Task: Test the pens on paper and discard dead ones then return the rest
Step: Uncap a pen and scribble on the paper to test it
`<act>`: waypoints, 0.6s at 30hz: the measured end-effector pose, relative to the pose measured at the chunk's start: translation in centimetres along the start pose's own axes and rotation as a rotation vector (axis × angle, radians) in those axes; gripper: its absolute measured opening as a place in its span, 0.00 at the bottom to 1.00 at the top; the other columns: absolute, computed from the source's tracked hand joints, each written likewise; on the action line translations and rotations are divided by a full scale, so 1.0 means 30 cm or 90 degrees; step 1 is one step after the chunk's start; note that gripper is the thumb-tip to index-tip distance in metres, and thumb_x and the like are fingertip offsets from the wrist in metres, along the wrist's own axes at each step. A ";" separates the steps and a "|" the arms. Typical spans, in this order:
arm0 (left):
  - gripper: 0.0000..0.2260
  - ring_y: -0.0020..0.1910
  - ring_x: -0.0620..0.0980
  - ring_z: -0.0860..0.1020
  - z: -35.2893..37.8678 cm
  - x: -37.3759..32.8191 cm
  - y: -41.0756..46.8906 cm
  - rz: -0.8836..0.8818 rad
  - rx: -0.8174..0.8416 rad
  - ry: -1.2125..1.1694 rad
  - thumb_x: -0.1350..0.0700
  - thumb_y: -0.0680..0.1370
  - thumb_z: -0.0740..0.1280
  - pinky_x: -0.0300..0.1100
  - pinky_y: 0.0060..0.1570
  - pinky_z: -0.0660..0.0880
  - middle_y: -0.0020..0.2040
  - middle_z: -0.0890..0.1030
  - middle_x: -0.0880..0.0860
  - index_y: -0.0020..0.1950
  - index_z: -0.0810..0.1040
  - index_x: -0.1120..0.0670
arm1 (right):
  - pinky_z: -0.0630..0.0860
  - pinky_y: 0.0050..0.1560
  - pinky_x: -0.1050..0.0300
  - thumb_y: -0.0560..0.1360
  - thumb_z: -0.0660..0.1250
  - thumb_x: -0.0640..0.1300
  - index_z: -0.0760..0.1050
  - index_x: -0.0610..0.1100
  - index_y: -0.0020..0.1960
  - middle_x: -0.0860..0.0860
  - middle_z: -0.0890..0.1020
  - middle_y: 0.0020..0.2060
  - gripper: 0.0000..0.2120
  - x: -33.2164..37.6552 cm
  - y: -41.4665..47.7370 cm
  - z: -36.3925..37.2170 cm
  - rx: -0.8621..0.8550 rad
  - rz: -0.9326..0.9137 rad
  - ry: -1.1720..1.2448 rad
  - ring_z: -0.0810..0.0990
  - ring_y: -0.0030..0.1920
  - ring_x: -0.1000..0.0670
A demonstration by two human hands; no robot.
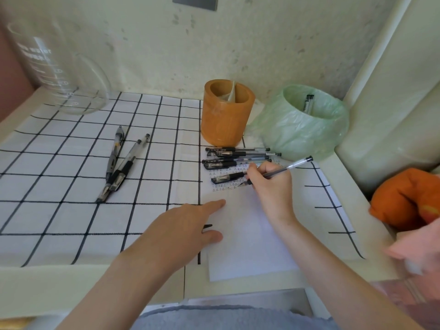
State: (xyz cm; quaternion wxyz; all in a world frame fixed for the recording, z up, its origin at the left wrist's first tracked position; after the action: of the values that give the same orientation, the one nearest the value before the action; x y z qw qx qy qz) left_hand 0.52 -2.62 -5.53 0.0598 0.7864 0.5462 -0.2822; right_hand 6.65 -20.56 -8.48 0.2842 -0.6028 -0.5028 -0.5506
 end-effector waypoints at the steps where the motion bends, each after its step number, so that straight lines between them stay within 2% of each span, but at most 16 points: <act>1: 0.26 0.49 0.46 0.73 0.001 0.000 0.002 0.000 0.000 0.000 0.44 0.77 0.60 0.36 0.46 0.68 0.58 0.75 0.49 0.72 0.53 0.34 | 0.64 0.33 0.59 0.70 0.66 0.39 0.64 0.32 0.28 0.41 0.68 0.25 0.17 -0.002 0.002 0.001 0.000 -0.002 0.001 0.72 0.33 0.48; 4: 0.26 0.43 0.45 0.70 0.001 -0.001 0.004 -0.003 -0.004 -0.006 0.44 0.77 0.60 0.35 0.44 0.67 0.53 0.75 0.49 0.72 0.53 0.34 | 0.64 0.33 0.59 0.71 0.66 0.37 0.64 0.30 0.29 0.36 0.68 0.26 0.17 -0.004 0.003 0.003 -0.002 -0.010 -0.006 0.71 0.35 0.50; 7: 0.26 0.42 0.45 0.70 0.000 -0.003 0.003 -0.009 -0.003 -0.009 0.44 0.77 0.61 0.36 0.42 0.67 0.46 0.71 0.47 0.72 0.54 0.34 | 0.64 0.33 0.60 0.72 0.66 0.35 0.65 0.28 0.30 0.31 0.71 0.28 0.16 0.000 0.001 0.004 -0.003 -0.019 -0.017 0.70 0.34 0.50; 12: 0.26 0.44 0.45 0.69 -0.002 -0.004 0.004 -0.014 -0.001 0.002 0.44 0.78 0.60 0.36 0.44 0.67 0.55 0.76 0.49 0.72 0.53 0.34 | 0.63 0.32 0.62 0.73 0.66 0.36 0.67 0.26 0.32 0.34 0.70 0.27 0.16 0.001 0.002 0.004 0.004 -0.030 -0.039 0.65 0.31 0.49; 16: 0.26 0.43 0.45 0.68 -0.004 -0.008 0.001 -0.021 0.009 0.001 0.44 0.77 0.60 0.36 0.42 0.66 0.49 0.74 0.49 0.72 0.53 0.34 | 0.63 0.32 0.59 0.72 0.66 0.36 0.66 0.28 0.31 0.33 0.69 0.27 0.16 0.002 0.001 0.007 -0.005 -0.040 -0.055 0.65 0.31 0.50; 18: 0.26 0.42 0.45 0.69 -0.006 -0.011 0.001 -0.021 0.011 -0.001 0.44 0.78 0.60 0.36 0.41 0.66 0.50 0.74 0.49 0.72 0.54 0.34 | 0.63 0.32 0.58 0.72 0.66 0.36 0.65 0.30 0.30 0.37 0.66 0.25 0.16 0.001 0.002 0.007 -0.011 -0.036 -0.054 0.64 0.31 0.50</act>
State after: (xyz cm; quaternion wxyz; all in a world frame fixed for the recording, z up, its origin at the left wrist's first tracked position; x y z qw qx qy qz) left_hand 0.54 -2.83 -5.20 0.0488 0.7776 0.5567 -0.2881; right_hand 6.78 -20.38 -8.51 0.2419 -0.6137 -0.5263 -0.5365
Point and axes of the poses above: each hand's wrist, its own y-axis towards the middle knuckle, its own z-axis out of the palm, x = y × z, the point moved 1 cm from there along y, towards the middle knuckle
